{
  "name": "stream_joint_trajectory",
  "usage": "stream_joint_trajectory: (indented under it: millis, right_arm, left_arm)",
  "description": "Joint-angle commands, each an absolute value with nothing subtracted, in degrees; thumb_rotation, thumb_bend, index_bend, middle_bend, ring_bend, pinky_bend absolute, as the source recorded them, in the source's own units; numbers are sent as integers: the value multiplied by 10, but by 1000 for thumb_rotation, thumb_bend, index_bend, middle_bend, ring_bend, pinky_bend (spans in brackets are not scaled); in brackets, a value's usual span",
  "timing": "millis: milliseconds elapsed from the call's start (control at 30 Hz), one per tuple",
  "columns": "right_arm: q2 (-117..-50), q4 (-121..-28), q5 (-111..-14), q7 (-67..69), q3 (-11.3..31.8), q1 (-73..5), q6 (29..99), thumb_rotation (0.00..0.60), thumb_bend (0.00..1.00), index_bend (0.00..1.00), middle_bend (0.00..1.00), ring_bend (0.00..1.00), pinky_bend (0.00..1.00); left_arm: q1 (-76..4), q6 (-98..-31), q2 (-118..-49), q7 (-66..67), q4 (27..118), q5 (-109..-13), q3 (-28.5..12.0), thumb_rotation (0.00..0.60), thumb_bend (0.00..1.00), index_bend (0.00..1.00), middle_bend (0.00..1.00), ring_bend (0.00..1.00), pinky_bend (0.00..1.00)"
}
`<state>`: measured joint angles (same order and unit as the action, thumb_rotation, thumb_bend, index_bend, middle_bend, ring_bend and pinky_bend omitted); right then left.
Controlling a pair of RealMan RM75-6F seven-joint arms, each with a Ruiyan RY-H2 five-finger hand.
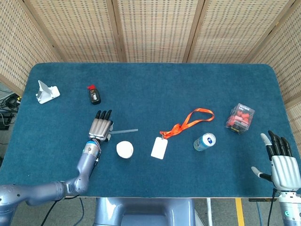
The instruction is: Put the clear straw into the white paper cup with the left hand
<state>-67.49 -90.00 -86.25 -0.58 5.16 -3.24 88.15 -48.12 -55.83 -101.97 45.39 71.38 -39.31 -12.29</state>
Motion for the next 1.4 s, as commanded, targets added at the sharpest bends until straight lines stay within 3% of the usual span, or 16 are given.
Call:
stream_joint_trajectory:
  millis: [33, 200, 400, 700, 1067, 1400]
  right_arm:
    - [-674, -901, -863, -5, 52, -32, 882, 600, 71, 84, 0, 0, 0]
    - [-674, -902, -865, -5, 51, -32, 883, 600, 71, 84, 0, 0, 0]
    - [-673, -904, -869, -4, 51, -31, 888, 600, 70, 84, 0, 0, 0]
    - [-671, -906, -873, -3, 50, -29, 892, 600, 71, 83, 0, 0, 0]
    - [-671, -911, -878, -10, 48, -28, 896, 600, 71, 84, 0, 0, 0]
    - [-674, -915, -887, -20, 44, -27, 901, 600, 71, 84, 0, 0, 0]
  left_arm:
    - [-482, -560, -1021, 455, 712, -391, -121, 600, 355, 517, 0, 0, 0]
    - [-481, -563, -1023, 457, 710, -388, -115, 600, 365, 531, 0, 0, 0]
    - [-478, -571, -1018, 455, 715, -391, -111, 600, 461, 566, 0, 0, 0]
    - [-460, -598, -987, 416, 748, -424, -115, 600, 463, 567, 0, 0, 0]
    - [-404, -617, -892, 241, 839, -517, -137, 600, 462, 570, 0, 0, 0]
    - [-365, -592, -872, -18, 925, -662, -130, 600, 456, 583, 0, 0, 0]
